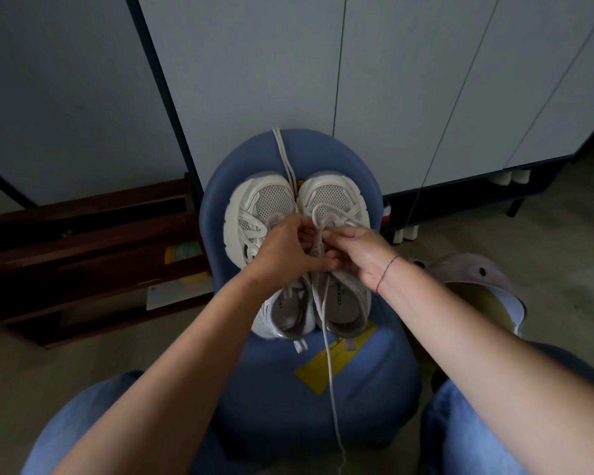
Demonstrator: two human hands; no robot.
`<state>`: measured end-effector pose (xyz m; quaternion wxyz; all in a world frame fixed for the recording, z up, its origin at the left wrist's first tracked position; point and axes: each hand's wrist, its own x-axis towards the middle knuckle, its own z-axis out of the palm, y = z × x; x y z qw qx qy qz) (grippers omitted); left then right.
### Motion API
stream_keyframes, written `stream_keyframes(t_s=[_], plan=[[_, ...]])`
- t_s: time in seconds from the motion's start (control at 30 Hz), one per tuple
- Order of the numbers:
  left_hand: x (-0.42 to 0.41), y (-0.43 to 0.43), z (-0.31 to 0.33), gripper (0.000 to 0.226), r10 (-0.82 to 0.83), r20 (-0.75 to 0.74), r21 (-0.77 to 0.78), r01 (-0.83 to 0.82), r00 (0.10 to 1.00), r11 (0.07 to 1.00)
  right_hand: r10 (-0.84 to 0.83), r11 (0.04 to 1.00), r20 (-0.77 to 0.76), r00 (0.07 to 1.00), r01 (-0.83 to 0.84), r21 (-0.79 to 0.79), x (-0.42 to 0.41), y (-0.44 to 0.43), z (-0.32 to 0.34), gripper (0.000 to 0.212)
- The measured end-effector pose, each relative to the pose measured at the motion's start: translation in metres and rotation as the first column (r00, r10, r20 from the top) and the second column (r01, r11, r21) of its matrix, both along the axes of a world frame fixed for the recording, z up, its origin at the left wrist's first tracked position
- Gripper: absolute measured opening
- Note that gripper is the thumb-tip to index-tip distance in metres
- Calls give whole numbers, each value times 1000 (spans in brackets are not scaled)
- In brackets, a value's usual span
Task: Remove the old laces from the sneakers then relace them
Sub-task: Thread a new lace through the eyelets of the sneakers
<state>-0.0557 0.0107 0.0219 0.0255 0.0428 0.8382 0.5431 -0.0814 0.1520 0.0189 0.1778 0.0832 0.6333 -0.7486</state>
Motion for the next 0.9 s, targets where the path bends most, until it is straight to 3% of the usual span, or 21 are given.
stream_keyframes(t_s=[0.23,0.47,0.73,0.9], plan=[[-9,-13,-6,46,-20,28,126,16,999,992,25,999,-13,1000,-25,-22,4,3,2,13],[-10,-20,-6,47,-92,75,249,70,993,966,63,987,-29,998,-58,153,5,3,6,23],[-11,-24,-8,56,-86,80,267,61,993,962,21,999,-23,1000,-20,28,2,1,-1,12],[-5,-17,-7,51,-32,58,237,18,998,971,51,994,-87,995,-42,100,4,2,0,14]])
